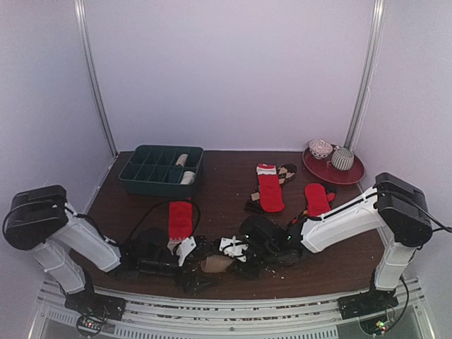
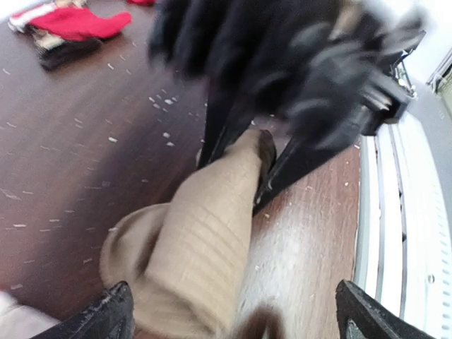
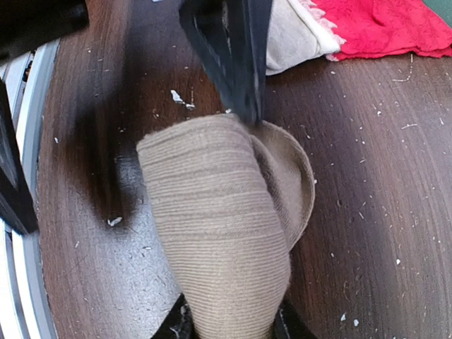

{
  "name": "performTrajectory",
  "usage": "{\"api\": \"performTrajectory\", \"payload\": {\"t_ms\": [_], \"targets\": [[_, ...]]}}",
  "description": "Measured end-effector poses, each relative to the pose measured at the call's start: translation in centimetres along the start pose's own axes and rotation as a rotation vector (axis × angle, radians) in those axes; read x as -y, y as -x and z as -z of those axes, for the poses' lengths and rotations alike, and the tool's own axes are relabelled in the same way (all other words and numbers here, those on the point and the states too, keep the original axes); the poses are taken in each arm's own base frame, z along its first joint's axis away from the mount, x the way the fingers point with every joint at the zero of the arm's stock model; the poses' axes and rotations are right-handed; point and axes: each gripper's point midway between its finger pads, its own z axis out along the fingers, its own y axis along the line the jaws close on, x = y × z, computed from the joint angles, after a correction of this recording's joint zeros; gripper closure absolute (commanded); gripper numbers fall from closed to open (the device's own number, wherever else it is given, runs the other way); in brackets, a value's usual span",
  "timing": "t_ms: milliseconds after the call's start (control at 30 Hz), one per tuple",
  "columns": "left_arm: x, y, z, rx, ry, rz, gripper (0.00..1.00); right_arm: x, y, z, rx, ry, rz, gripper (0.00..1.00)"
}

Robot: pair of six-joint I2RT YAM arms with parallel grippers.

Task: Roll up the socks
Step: Roll a pair of socks at the center of the board.

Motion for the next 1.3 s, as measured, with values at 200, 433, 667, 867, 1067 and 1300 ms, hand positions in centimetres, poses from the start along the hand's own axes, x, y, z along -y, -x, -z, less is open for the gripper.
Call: {"api": "performTrajectory", "payload": {"t_ms": [200,433,667,867,1067,1300], "targets": [[1.2,5.4,4.3,0.157,0.101,-0.176,0.02,-0.2,0.0,-0.1,-0.038,0.041,0.015,0.80],[-1.5,9.5,9.2,0.328,0.361,-0.230,0.02,-0.3,0.3,-0.4,-0.083,0.106,0.070,0.80],[-4.6,8.9,11.2,0.340,0.561,-0.201,0.14,-0.5,1.0,-1.1,-0.117,0.184,0.103,0.80],[-3.7,9.2,10.2,0.308,0.508,-0.278,0.46,-0.3,1.1,-1.3,-0.163,0.227,0.076,0.80],[-1.9,9.0,8.4,0.238,0.384,-0.323,0.43,-0.1,1.1,-1.2,-0.210,0.257,-0.002,0.80],[-0.1,8.1,8.7,0.241,0.278,-0.330,0.37,0.0,0.7,-1.2,-0.228,0.282,-0.089,0.79]]}}
